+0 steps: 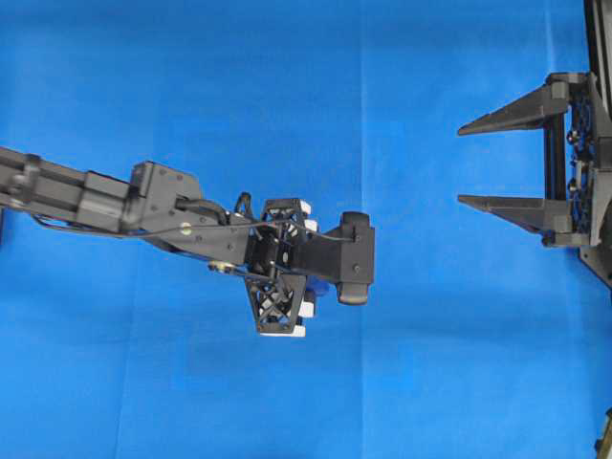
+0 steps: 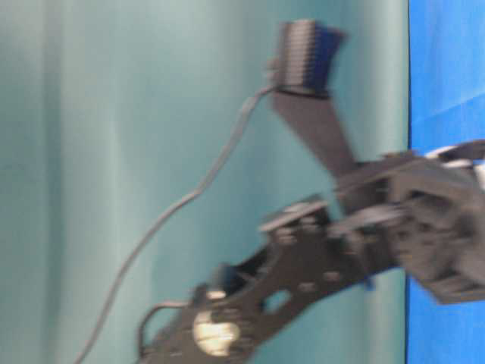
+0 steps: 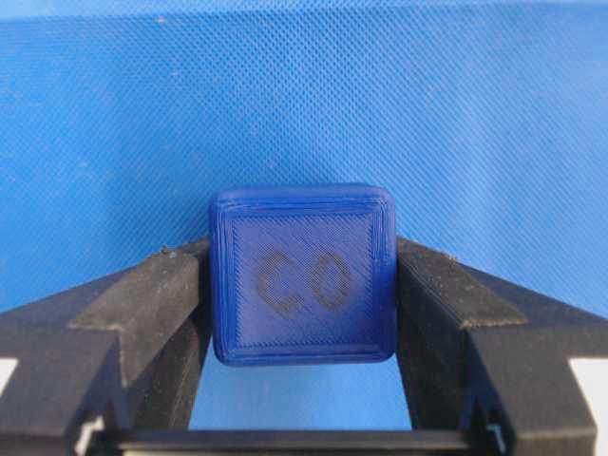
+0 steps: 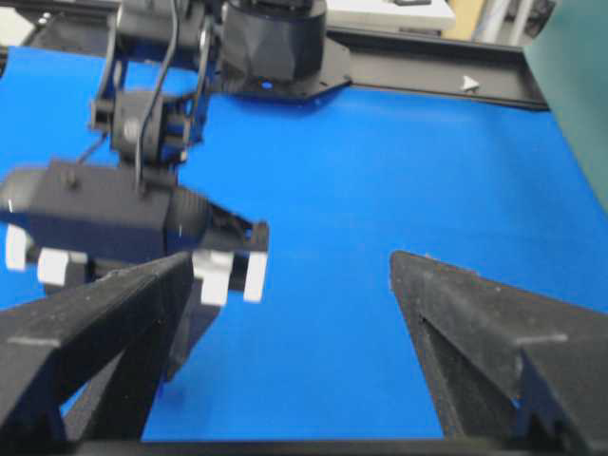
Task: Handover the blue block to the right arm after grasping it with the left arm, then place it in the designated position.
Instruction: 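Lift the cube with the left gripper and retract it leftward, then rotate the open right gripper to face the held cube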
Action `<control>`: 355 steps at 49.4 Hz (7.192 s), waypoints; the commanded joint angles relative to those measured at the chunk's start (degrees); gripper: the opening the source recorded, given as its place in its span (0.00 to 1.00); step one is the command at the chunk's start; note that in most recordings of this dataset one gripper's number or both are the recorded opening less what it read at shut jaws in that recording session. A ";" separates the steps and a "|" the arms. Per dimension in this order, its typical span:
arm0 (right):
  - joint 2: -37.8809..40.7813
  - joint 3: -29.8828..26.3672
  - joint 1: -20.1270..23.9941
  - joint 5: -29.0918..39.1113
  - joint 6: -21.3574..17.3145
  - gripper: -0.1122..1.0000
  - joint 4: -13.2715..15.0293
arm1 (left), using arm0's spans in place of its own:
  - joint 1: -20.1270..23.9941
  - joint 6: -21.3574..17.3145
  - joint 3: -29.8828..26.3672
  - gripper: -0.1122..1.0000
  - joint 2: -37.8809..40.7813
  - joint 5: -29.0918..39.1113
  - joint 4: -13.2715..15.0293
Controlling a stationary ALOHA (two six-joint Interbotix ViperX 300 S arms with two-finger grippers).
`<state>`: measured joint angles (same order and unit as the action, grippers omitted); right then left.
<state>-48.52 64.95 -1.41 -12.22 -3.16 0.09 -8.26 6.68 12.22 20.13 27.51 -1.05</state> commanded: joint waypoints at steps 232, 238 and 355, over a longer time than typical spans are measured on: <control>0.88 -4.31 3.43 -0.18 3.96 0.96 9.23 | 1.85 -2.64 31.03 0.54 -41.04 -47.11 0.09; 1.14 -4.66 3.69 -0.09 6.86 0.95 13.62 | 1.85 -2.64 30.94 0.54 -41.04 -47.11 0.09; 3.43 -7.47 3.78 1.05 38.14 0.95 36.47 | 2.55 -2.55 31.03 0.54 -41.13 -47.29 0.09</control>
<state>-45.79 59.50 2.29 -10.72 35.16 36.65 -5.80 4.13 43.86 -19.86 -19.25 -1.05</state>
